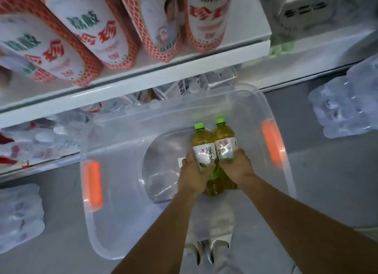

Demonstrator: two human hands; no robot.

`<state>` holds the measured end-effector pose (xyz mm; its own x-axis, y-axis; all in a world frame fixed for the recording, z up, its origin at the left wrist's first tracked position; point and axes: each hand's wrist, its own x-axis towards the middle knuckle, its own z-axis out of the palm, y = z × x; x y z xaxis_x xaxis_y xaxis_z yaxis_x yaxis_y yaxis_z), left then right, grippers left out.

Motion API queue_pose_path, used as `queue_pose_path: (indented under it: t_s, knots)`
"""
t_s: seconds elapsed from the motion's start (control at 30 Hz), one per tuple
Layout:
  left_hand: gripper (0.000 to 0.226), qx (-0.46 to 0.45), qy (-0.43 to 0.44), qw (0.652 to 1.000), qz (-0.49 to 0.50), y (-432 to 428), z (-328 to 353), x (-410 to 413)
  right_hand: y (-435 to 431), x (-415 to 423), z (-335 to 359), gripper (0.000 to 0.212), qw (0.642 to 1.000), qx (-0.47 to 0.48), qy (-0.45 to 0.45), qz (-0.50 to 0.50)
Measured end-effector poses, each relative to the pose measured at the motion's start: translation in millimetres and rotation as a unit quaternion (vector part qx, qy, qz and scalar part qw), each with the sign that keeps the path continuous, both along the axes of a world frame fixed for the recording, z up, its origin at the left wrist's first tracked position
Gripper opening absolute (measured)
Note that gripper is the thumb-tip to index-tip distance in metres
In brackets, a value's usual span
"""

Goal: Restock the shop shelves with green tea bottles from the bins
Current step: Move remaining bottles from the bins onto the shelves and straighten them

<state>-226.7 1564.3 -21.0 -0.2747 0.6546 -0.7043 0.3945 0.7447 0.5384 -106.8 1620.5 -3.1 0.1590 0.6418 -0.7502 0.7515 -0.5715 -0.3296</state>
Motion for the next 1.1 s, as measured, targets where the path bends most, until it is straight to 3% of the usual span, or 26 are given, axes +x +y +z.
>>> queue_pose_path:
  t_s: [0.17,0.3,0.47,0.57,0.67,0.9,1.1]
  knots:
    - [0.058,-0.005,-0.020,0.999,0.046,12,-15,6,-3,-3,-15,0.067,0.999,0.000,-0.027,0.025]
    - [0.056,-0.042,-0.040,0.997,0.053,23,-6,-3,1,-5,-5,0.069,0.999,-0.032,-0.008,-0.017]
    - [0.057,-0.067,-0.071,0.991,0.086,21,45,-24,-2,4,41,0.048,0.993,-0.056,0.053,-0.090]
    - [0.042,-0.046,-0.109,0.985,0.126,15,91,-34,-4,9,87,0.045,0.980,-0.056,0.117,-0.152]
    - [0.034,-0.016,-0.126,0.981,0.147,10,148,-44,-3,7,144,0.047,0.973,-0.046,0.164,-0.153]
    - [0.047,0.075,-0.135,0.978,0.137,-2,290,-71,-9,-6,285,0.048,0.947,-0.033,0.294,-0.127]
    - [0.032,0.187,-0.138,0.963,0.133,9,416,-99,-3,-19,402,0.041,0.902,-0.021,0.407,-0.142]
